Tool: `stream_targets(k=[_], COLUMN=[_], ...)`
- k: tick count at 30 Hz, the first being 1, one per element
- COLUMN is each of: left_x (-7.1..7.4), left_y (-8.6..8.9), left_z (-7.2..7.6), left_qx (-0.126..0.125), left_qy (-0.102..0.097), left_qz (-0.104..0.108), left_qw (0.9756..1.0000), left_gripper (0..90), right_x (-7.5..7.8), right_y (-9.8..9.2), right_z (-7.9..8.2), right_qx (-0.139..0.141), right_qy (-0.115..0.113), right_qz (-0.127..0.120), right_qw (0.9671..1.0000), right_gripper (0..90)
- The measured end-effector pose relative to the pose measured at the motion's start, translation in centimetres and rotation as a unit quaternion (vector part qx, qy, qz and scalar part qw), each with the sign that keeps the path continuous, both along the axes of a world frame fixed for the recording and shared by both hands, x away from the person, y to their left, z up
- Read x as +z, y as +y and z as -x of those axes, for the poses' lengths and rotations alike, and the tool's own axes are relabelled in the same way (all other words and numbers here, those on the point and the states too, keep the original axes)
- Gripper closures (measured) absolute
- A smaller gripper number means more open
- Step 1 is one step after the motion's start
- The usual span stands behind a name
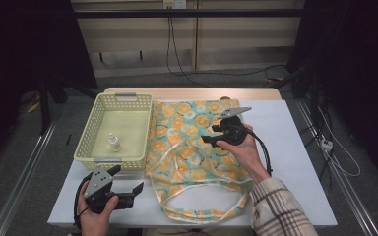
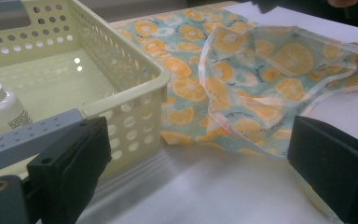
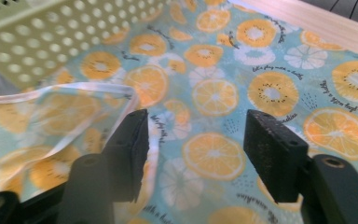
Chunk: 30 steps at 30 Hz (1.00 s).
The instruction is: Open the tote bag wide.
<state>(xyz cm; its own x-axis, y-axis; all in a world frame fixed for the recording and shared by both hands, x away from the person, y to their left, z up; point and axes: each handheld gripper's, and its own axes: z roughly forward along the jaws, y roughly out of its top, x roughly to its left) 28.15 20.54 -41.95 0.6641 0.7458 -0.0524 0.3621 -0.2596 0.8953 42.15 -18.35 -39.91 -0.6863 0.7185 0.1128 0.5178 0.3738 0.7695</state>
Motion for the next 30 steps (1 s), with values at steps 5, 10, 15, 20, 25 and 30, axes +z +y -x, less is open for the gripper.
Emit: stream_targets(k=[5, 10, 15, 20, 25, 30], left_x=[0.0, 0.0, 0.0, 0.0, 0.0, 0.0], left_y=[-0.1, -0.1, -0.1, -0.1, -0.1, -0.1], left_z=[0.0, 0.0, 0.0, 0.0, 0.0, 0.0], left_qx=[0.0, 0.0, 0.0, -0.001, -0.002, -0.001], left_qy=[0.001, 0.0, 0.0, 0.001, 0.0, 0.002], left_qz=[0.001, -0.003, -0.004, -0.001, 0.0, 0.002], left_qw=[1.0, 1.0, 1.0, 1.0, 1.0, 1.0], left_gripper=[5.5, 5.5, 5.5, 5.5, 5.5, 5.5], right_x=[0.3, 0.6, 1.7, 0.9, -1.1, -3.1], right_y=[0.1, 0.3, 0.8, 2.5, 3.2, 3.7], right_z=[2.2, 5.1, 7.8, 9.7, 10.0, 9.5], right_qx=[0.022, 0.039, 0.069, 0.114, 0.124, 0.134], right_qy=[0.008, -0.004, -0.038, -0.024, 0.0, 0.025], right_qz=[0.014, 0.001, -0.013, 0.007, 0.036, 0.071], right_qw=[0.9996, 0.9992, 0.9969, 0.9932, 0.9916, 0.9881], right_gripper=[24.2, 22.2, 32.3, 41.2, 45.3, 50.0])
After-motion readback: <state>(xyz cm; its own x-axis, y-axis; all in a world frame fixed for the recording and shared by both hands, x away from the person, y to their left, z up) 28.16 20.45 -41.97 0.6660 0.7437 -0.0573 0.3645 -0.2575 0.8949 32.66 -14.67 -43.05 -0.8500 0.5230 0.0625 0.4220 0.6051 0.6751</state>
